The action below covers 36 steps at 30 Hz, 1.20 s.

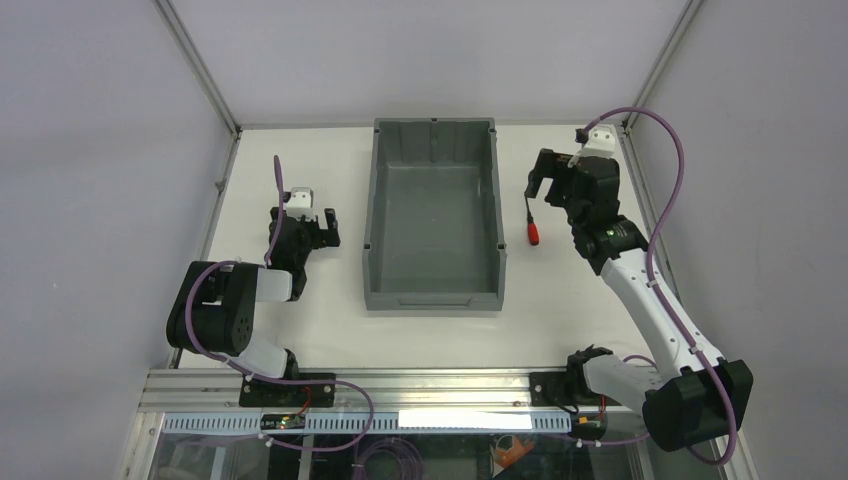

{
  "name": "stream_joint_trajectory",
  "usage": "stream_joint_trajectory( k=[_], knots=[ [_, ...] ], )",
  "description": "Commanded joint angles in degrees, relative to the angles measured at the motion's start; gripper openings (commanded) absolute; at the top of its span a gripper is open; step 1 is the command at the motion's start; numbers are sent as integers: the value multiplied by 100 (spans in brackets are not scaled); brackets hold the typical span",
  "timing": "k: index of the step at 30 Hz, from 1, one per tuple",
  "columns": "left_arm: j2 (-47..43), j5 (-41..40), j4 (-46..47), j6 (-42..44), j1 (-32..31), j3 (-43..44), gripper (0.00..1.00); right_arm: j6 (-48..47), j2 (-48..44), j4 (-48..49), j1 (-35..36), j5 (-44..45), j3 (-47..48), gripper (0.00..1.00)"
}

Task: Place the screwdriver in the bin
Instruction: Pick up the screwdriver from the center of the board.

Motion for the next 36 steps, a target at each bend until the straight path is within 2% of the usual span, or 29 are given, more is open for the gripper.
stream_joint_trajectory(
  k=[1, 10, 19, 30, 36],
  knots=[
    [-179, 88, 161, -47, 59, -20, 99, -19, -158, 329, -30, 66, -21, 99],
    [-181, 88, 161, -45, 60, -20, 99, -50, -167, 382, -30, 72, 17, 99],
    [-179, 89, 160, -44, 60, -20, 99, 45, -164, -72, -26, -28, 517, 99],
    [-179, 88, 162, -47, 60, -20, 99, 54, 462, -1442, -22, -209, 2276, 99],
    [-179, 88, 161, -43, 60, -20, 99, -42, 1098, -2470, -23, -231, 3695, 99]
  ],
)
